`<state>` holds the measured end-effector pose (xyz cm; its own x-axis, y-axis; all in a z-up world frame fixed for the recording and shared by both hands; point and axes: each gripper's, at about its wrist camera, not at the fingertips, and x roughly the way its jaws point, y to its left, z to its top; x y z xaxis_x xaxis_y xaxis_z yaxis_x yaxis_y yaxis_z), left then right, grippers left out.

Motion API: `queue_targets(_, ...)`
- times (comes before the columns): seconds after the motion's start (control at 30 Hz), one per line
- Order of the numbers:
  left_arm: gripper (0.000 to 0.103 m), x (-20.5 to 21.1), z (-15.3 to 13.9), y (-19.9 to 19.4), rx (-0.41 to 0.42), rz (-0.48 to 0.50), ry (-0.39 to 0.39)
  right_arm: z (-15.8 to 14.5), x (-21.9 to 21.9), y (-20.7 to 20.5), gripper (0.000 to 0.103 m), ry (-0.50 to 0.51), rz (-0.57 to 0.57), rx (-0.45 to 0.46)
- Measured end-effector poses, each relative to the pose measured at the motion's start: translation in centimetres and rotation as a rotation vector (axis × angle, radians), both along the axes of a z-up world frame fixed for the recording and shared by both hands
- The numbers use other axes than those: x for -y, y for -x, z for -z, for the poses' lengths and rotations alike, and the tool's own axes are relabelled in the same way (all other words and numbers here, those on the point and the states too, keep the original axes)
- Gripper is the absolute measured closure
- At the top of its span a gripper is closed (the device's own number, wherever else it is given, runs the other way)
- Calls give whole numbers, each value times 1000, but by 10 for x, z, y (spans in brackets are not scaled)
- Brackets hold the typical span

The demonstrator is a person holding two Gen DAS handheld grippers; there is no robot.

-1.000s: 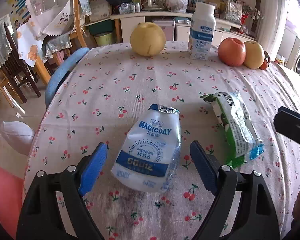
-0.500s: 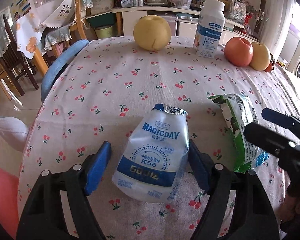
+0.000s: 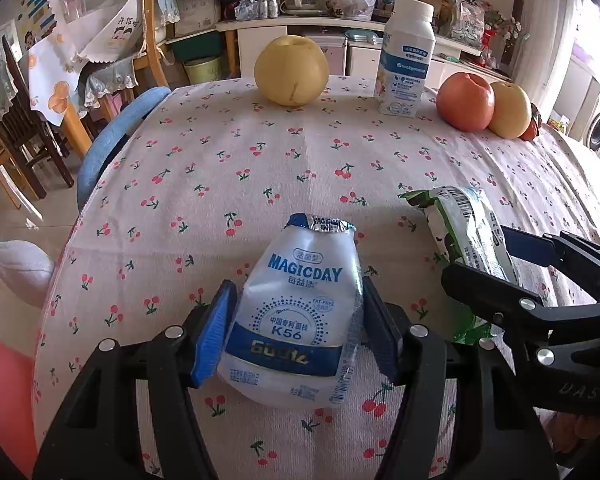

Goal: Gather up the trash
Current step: 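Grasp the white yogurt bottle with the left tool while the right tool grasps the wipe pack, then lift the yogurt bottle and wipe pack and carry them toward the pink bucket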

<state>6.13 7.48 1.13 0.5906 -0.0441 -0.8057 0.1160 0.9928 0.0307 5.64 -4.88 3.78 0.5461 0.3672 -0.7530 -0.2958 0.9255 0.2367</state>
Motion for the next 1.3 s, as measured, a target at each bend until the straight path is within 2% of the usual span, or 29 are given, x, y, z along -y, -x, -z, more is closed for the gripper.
queue_targets(0.5,41,-7,-11,16,33,-16,24,-2,7,6,56,8,8,15)
queue_targets(0.9,41,-24,-32,45,105,-48,75,-12,7,21,59,24,20,71)
queue_targets(1.3,41,-41,-47,69,166,-90,46,-27,-1,52,59,56,8,125)
